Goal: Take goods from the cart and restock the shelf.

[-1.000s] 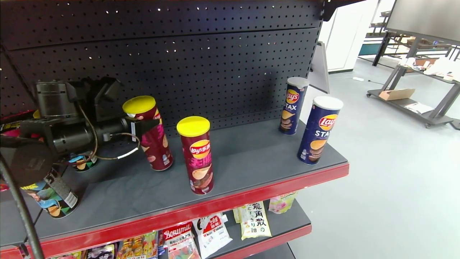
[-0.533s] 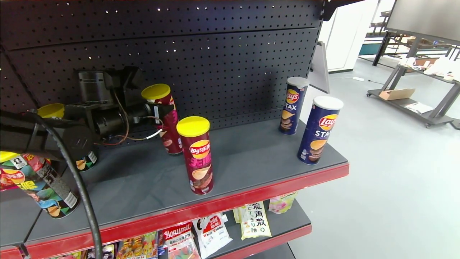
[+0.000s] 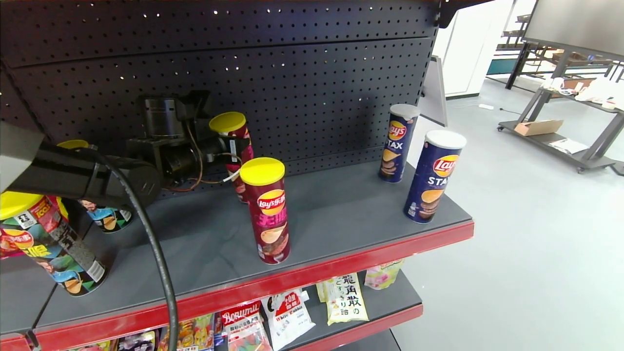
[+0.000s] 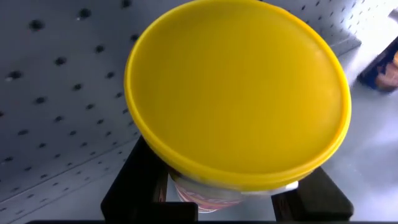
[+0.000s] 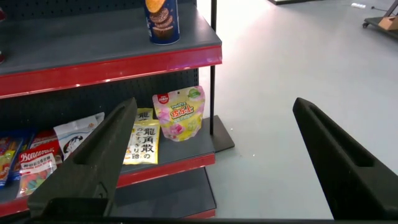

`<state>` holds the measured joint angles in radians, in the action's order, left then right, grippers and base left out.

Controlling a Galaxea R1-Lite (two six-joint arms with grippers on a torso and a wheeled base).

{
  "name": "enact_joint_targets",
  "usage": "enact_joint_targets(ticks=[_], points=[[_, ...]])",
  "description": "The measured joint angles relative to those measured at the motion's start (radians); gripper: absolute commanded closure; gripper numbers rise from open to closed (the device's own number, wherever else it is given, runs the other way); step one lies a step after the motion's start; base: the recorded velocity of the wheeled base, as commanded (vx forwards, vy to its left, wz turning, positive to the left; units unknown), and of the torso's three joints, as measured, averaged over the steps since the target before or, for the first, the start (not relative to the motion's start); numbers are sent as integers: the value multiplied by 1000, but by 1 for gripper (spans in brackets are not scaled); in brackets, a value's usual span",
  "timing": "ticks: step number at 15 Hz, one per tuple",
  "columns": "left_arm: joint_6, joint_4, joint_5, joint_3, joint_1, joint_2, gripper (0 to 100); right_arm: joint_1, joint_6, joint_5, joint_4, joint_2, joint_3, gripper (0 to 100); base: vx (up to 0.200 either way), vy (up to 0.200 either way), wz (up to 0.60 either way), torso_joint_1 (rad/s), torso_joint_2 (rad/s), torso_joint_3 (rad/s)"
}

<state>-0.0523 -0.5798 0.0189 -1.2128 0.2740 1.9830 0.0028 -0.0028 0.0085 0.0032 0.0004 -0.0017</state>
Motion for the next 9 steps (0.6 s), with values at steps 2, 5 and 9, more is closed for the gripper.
enact_joint_targets(ticks=[2, 5, 9], points=[[-2, 2, -7, -21, 9, 23, 100, 0, 0, 0, 0, 0, 0, 0, 0, 0, 0, 0, 0, 0], [-2, 6, -7, -28, 21, 45, 100, 0, 0, 0, 0, 0, 0, 0, 0, 0, 0, 0, 0, 0], [-3, 9, -8, -40, 21, 70, 100, 0, 0, 0, 0, 0, 0, 0, 0, 0, 0, 0, 0, 0]])
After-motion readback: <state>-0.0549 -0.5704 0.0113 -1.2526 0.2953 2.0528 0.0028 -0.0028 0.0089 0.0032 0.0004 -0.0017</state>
